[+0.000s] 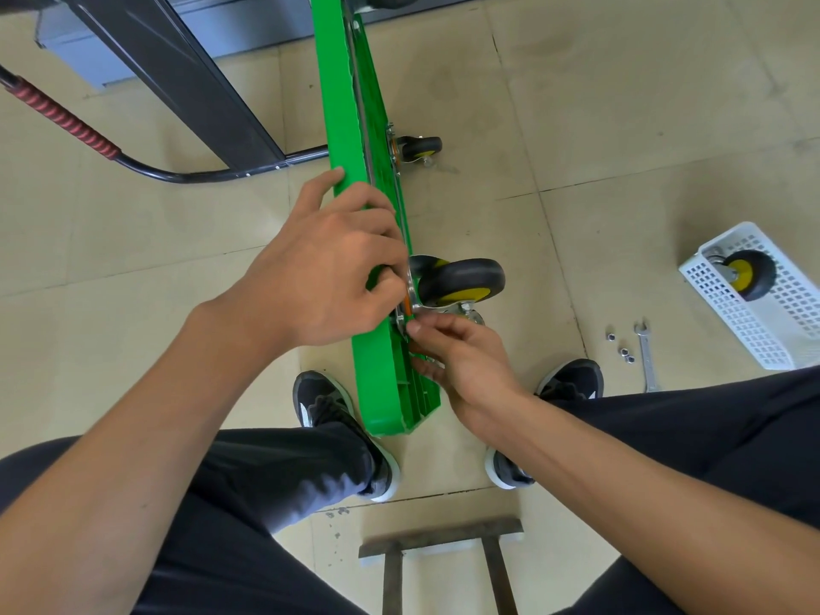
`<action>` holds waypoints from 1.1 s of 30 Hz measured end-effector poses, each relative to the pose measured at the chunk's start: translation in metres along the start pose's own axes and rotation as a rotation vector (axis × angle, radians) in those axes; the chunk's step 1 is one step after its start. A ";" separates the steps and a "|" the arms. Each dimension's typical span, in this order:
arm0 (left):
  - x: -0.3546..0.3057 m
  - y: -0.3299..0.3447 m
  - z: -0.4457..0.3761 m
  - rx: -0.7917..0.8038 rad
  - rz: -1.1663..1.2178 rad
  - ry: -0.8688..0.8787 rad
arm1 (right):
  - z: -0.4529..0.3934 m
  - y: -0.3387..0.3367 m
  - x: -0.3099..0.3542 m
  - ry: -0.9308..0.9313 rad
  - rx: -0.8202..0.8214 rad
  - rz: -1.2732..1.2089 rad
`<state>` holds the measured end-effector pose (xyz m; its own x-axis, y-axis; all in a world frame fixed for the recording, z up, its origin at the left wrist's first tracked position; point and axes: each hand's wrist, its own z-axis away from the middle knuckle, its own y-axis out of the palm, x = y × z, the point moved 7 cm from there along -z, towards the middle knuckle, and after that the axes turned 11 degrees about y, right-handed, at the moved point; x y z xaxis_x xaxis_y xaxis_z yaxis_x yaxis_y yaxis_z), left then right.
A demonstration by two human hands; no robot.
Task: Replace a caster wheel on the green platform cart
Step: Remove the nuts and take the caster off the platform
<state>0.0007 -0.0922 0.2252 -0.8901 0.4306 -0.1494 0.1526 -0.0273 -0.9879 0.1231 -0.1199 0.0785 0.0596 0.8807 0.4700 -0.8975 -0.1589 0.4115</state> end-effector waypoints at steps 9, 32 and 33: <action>0.001 0.000 0.000 -0.006 0.000 0.005 | 0.007 -0.003 -0.002 -0.014 -0.065 -0.060; -0.015 -0.016 -0.028 -0.042 0.140 -0.004 | 0.078 -0.037 0.129 -0.412 -0.221 0.558; -0.020 -0.018 -0.035 -0.048 0.162 -0.001 | 0.082 -0.042 0.144 -0.448 -0.237 0.584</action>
<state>0.0305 -0.0687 0.2470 -0.8529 0.4229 -0.3062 0.3140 -0.0530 -0.9479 0.2057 -0.0233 0.1930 -0.3264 0.4106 0.8514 -0.9044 -0.3975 -0.1551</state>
